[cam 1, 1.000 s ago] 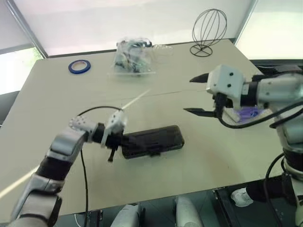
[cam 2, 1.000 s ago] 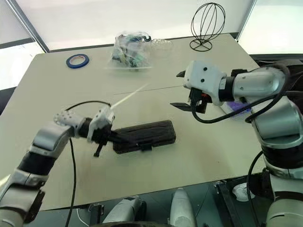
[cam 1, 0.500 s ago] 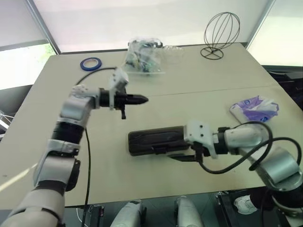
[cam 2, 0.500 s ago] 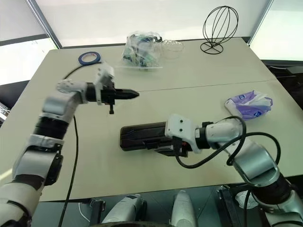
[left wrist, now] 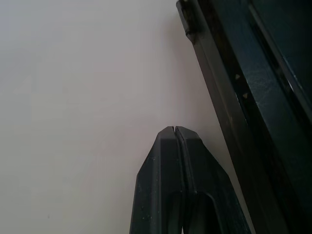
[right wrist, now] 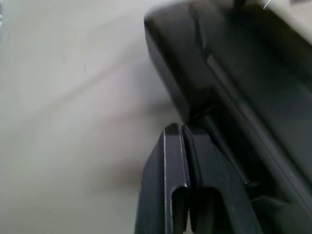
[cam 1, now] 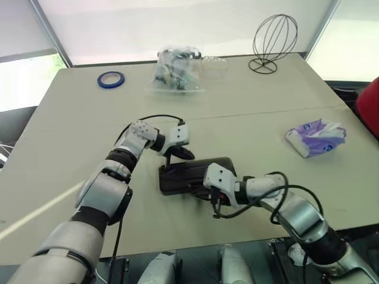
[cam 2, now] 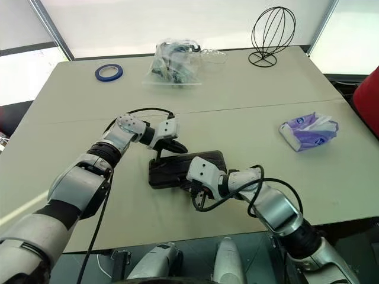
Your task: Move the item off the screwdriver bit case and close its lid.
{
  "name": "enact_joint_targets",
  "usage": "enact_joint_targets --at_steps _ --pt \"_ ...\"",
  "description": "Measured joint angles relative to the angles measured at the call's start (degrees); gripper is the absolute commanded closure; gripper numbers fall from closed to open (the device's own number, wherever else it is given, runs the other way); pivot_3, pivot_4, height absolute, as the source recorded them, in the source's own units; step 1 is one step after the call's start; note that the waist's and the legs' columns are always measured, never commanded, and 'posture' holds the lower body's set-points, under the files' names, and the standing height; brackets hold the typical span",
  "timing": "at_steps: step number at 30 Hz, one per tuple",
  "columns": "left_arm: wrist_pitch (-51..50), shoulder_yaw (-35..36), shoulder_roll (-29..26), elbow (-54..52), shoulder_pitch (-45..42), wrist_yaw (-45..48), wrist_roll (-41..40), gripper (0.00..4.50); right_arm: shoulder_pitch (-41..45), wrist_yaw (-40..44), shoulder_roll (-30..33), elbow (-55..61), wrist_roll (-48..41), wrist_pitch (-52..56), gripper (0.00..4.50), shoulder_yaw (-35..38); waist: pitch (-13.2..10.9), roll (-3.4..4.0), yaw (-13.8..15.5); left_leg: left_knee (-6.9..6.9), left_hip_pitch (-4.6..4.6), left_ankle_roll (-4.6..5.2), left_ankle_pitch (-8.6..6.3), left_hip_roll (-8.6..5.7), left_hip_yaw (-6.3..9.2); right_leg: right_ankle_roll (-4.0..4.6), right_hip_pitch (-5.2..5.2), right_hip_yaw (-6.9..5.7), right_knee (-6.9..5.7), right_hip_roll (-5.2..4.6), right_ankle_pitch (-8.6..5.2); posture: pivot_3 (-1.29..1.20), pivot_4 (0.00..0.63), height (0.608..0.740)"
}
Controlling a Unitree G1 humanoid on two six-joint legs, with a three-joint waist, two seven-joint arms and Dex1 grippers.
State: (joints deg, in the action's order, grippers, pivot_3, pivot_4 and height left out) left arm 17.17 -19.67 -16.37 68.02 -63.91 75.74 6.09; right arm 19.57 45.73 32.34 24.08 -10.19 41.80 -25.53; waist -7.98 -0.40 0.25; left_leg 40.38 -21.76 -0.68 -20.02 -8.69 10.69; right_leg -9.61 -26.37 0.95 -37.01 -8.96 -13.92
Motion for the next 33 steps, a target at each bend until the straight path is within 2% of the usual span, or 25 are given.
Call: enact_joint_targets --at_steps 4,11,17,24,33 --pt "2.28 -0.07 0.66 -0.13 0.33 1.21 1.82 4.5 0.65 -0.88 -1.48 -2.79 2.41 -3.44 4.41 -1.97 0.06 -0.09 -0.1 -0.02 0.33 0.0 0.0 0.03 -0.01 0.0 0.35 0.01 0.02 0.04 0.0 0.0 0.15 0.74" --pt "4.81 0.96 0.23 -3.31 2.68 1.32 2.0 4.5 0.66 -0.38 -0.72 -3.61 2.62 -5.12 4.41 -2.35 0.15 -0.11 -0.47 -0.03 0.39 0.0 0.0 0.03 0.07 0.0 0.44 0.0 0.01 0.05 0.0 0.0 0.15 0.74" --pt "5.79 1.36 0.5 -2.92 2.59 0.54 2.16 4.5 0.59 1.88 3.29 -1.61 1.24 -2.34 4.41 -0.4 0.17 -0.11 0.04 -0.03 0.4 0.0 0.0 0.01 0.08 0.0 0.48 0.0 0.04 0.04 0.0 0.0 0.15 0.74" --pt "6.88 1.33 1.21 0.21 0.69 -1.81 3.26 4.5 -3.07 4.2 6.9 7.77 -2.87 2.76 4.41 1.74 0.17 -0.12 0.55 0.03 0.43 0.0 0.0 0.0 0.11 0.0 0.64 0.0 0.18 0.05 0.0 0.0 0.15 0.74" --pt "6.87 1.33 1.43 1.25 0.2 0.47 3.48 4.5 -1.69 1.42 6.17 3.2 -1.39 1.76 4.41 2.51 0.17 -0.12 0.34 0.01 0.44 0.01 0.0 0.01 0.11 0.0 0.63 -0.01 0.17 0.06 0.0 0.0 0.15 0.74"
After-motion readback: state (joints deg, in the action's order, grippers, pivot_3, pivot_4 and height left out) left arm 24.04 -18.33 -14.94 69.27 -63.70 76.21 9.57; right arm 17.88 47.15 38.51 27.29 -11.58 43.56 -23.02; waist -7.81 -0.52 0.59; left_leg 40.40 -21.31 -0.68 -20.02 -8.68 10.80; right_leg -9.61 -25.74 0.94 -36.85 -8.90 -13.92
